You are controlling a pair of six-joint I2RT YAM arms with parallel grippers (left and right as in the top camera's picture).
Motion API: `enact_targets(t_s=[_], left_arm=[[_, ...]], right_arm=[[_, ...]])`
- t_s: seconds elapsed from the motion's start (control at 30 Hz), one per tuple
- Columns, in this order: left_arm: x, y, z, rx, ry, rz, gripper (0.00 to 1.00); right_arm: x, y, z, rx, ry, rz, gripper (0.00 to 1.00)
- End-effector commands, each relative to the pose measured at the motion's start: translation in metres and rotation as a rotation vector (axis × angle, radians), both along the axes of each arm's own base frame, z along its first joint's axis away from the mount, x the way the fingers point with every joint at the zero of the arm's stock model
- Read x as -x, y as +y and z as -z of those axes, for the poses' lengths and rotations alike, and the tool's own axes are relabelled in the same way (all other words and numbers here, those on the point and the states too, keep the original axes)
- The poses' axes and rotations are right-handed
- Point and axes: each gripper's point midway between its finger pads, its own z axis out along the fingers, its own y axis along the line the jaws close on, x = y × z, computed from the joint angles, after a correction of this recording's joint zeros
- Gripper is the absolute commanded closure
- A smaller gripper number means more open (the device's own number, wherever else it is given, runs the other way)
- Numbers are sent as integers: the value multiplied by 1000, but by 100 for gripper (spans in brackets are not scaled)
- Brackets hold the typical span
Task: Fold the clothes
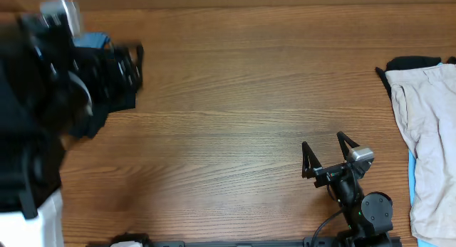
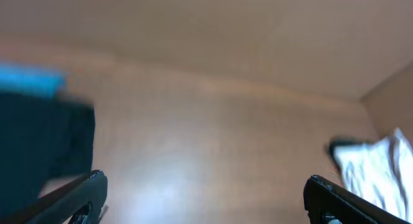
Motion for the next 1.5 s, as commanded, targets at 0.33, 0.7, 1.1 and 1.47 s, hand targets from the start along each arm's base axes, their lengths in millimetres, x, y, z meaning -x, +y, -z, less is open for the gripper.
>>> enact_targets(t_s=[0.33, 0.7, 1.1, 1.47], left_arm=[[37, 6, 204, 53, -223, -84, 0], [41, 22, 243, 10, -453, -209, 0], [50, 28, 267, -160, -468, -188, 0], [53, 12, 260, -274, -529, -78, 0]], right_arm=[[-1, -1, 3, -3, 1, 6, 0], [-1, -1, 3, -3, 1, 6, 0], [-1, -1, 3, -3, 1, 6, 0], [-1, -1, 3, -3, 1, 6, 0]])
